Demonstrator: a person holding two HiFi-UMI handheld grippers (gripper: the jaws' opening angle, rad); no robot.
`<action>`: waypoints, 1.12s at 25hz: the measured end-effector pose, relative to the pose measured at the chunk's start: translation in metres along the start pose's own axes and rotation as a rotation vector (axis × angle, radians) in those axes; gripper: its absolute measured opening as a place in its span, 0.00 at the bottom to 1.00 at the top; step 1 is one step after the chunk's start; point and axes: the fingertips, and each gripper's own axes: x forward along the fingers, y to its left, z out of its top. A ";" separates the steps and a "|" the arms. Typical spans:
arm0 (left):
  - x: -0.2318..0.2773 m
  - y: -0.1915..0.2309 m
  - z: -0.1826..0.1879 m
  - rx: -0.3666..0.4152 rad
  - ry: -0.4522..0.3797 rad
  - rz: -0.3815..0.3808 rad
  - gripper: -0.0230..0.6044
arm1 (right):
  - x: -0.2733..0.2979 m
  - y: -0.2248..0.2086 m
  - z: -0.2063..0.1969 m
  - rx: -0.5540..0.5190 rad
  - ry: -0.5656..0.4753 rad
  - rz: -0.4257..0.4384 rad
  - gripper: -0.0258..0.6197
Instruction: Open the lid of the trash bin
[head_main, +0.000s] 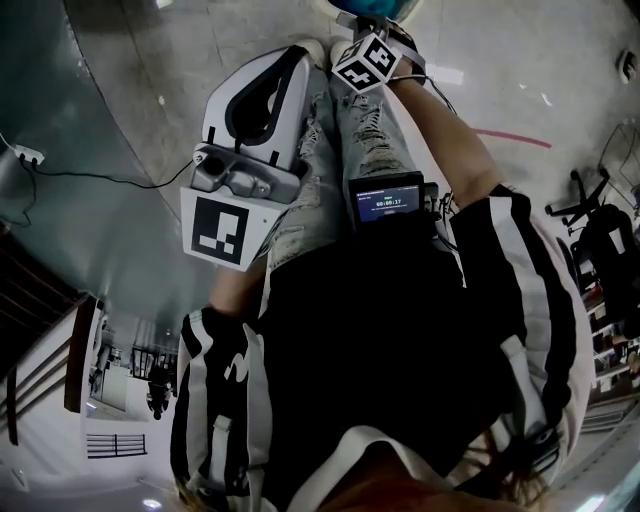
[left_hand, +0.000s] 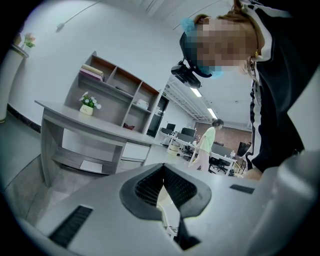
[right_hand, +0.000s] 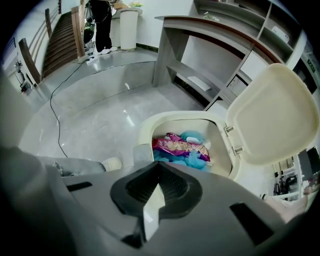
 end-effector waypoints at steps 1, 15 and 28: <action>0.001 -0.001 -0.001 0.000 0.000 -0.001 0.04 | 0.000 -0.002 0.000 -0.001 -0.006 -0.001 0.05; 0.004 -0.005 0.014 0.020 -0.014 -0.022 0.04 | -0.034 -0.020 0.033 0.037 -0.113 -0.026 0.05; -0.002 -0.012 0.022 0.026 -0.013 -0.030 0.04 | -0.070 -0.047 0.049 0.100 -0.191 -0.081 0.05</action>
